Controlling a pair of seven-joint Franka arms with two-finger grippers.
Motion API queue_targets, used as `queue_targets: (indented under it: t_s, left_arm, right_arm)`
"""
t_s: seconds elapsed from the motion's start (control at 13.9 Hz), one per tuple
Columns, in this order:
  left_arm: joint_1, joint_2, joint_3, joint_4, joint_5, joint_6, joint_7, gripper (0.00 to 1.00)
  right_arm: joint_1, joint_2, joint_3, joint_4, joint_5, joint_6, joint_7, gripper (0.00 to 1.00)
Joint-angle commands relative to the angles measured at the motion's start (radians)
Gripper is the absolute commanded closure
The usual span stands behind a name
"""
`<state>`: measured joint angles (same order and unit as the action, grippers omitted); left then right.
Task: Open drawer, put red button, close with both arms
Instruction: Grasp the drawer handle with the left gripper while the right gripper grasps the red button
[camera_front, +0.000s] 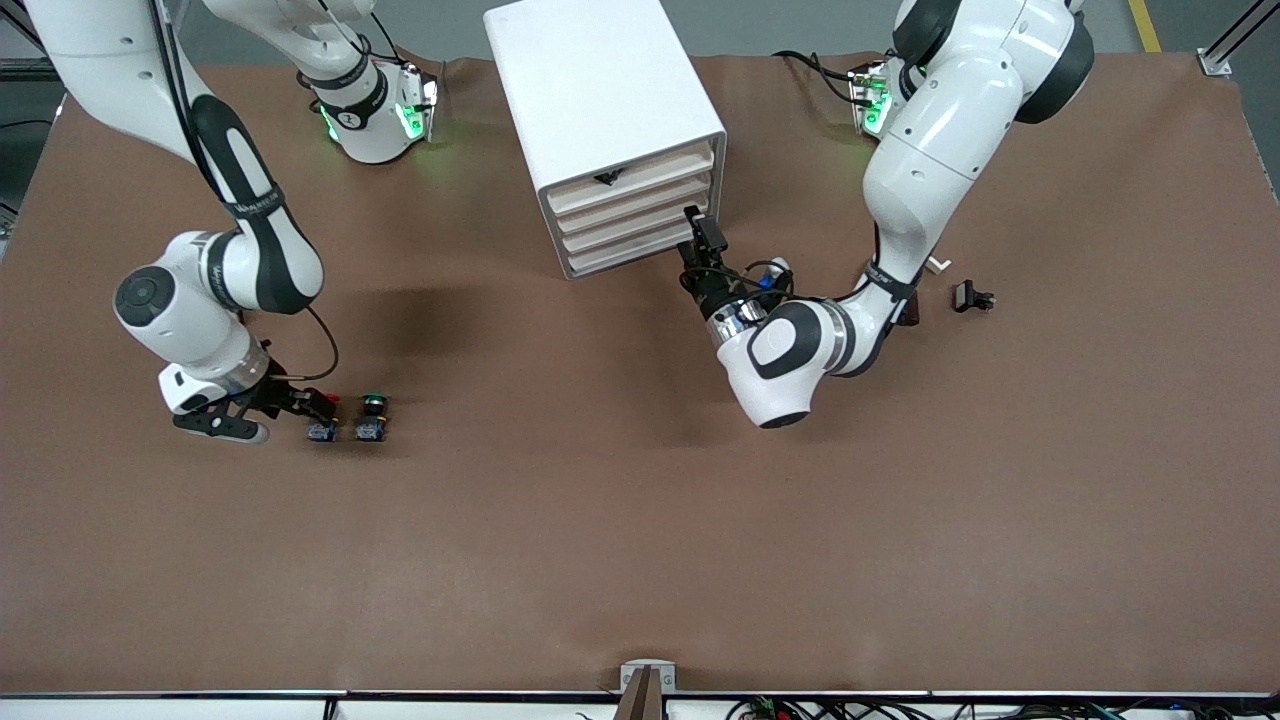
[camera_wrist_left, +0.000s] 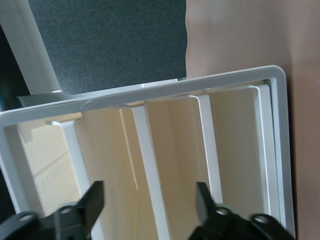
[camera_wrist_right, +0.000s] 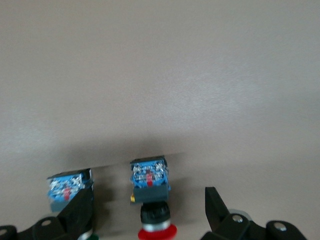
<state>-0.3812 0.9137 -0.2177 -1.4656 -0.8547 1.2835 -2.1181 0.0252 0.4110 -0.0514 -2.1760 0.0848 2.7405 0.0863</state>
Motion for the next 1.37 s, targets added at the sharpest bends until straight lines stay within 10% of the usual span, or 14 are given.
queue_targets:
  t_s: [0.0,0.5,0.86,0.94,1.08,1.3]
  left_arm:
    - [-0.024,0.017,0.0,0.004,-0.03,-0.019,-0.022,0.42]
    - [-0.068,0.013,-0.002,-0.044,-0.041,-0.021,-0.023,0.47]
    - [-0.088,0.013,-0.003,-0.045,-0.053,-0.021,-0.043,0.78]
    - [-0.091,0.013,-0.003,-0.045,-0.055,-0.021,-0.048,0.86]
    - [-0.096,0.013,-0.003,-0.045,-0.055,-0.021,-0.066,0.96]
    - [-0.094,0.011,-0.003,-0.044,-0.055,-0.027,-0.077,1.0]
  right_arm:
    - [0.006,0.06,-0.002,0.065,0.021,0.001,0.006,0.0]
    - [0.001,0.127,-0.004,0.133,0.021,-0.047,-0.006,0.0]
    - [-0.001,0.127,-0.004,0.133,0.021,-0.114,-0.003,0.0]
    - [-0.004,0.127,-0.004,0.133,0.019,-0.12,-0.01,0.11]
    - [0.001,0.127,-0.002,0.143,0.019,-0.157,0.003,0.99]
    - [-0.002,0.126,-0.002,0.163,0.021,-0.194,0.006,1.0]
